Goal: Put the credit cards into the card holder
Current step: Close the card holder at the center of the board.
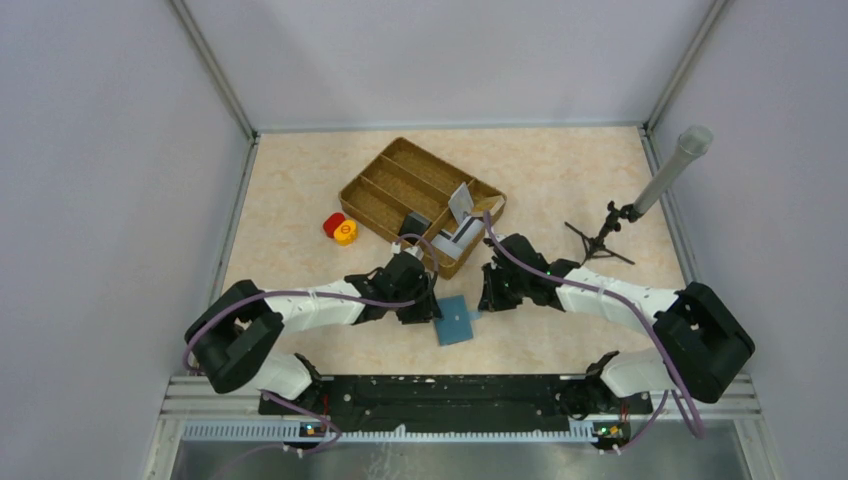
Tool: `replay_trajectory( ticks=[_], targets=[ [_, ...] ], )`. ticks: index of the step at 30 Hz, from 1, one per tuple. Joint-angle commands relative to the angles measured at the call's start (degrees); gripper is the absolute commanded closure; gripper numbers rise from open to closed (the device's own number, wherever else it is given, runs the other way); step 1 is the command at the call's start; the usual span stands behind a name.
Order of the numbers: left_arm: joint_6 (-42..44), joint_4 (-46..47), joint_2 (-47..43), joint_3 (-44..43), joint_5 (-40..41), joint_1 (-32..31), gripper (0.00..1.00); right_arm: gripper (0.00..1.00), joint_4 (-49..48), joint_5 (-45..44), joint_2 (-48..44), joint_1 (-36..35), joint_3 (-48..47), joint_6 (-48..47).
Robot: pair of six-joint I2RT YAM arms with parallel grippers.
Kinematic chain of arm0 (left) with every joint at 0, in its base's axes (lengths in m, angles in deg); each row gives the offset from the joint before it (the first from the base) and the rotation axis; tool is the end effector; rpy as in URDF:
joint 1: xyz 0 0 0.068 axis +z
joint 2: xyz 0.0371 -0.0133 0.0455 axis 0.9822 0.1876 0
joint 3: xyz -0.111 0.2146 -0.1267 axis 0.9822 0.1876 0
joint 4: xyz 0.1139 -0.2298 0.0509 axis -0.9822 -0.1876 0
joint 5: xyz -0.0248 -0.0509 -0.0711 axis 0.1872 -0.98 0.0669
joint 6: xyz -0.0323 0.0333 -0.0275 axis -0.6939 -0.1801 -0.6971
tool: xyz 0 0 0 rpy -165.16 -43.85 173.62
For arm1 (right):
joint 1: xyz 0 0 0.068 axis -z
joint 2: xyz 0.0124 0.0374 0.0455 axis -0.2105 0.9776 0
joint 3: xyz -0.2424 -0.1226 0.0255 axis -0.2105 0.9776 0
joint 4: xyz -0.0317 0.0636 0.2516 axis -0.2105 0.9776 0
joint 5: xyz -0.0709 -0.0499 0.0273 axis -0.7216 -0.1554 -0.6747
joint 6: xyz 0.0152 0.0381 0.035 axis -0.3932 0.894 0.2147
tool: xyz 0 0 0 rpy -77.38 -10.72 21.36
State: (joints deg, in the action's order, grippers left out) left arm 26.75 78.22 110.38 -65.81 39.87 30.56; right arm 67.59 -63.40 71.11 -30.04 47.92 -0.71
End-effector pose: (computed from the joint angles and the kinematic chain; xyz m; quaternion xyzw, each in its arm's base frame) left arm 0.1693 -0.1976 0.1508 -0.0254 0.9456 -0.2800 0.1639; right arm 0.1822 0.1733 0.1752 -0.1100 0.9421 0.2489 0.1959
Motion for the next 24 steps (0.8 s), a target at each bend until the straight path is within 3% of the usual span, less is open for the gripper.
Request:
replay_trajectory(
  ticks=[1,9,14,24],
  targets=[
    [1.35,-5.29,2.67,-1.10,3.89,-1.08,0.59,1.00,-0.38,-2.01,0.51,0.10,0.37,-0.96],
    [1.68,-7.07,5.17,-2.92,5.27,-2.63,0.71,1.00,-7.95,5.02,-1.81,0.02,3.27,2.13],
    [1.73,-7.27,5.88,-3.38,5.22,-3.10,0.73,1.00,-13.39,7.98,-0.35,-1.30,4.45,4.41],
    [1.39,-6.50,5.54,-3.05,5.27,-3.32,0.76,1.00,-14.24,7.38,-2.53,-2.58,4.33,3.70]
  ],
)
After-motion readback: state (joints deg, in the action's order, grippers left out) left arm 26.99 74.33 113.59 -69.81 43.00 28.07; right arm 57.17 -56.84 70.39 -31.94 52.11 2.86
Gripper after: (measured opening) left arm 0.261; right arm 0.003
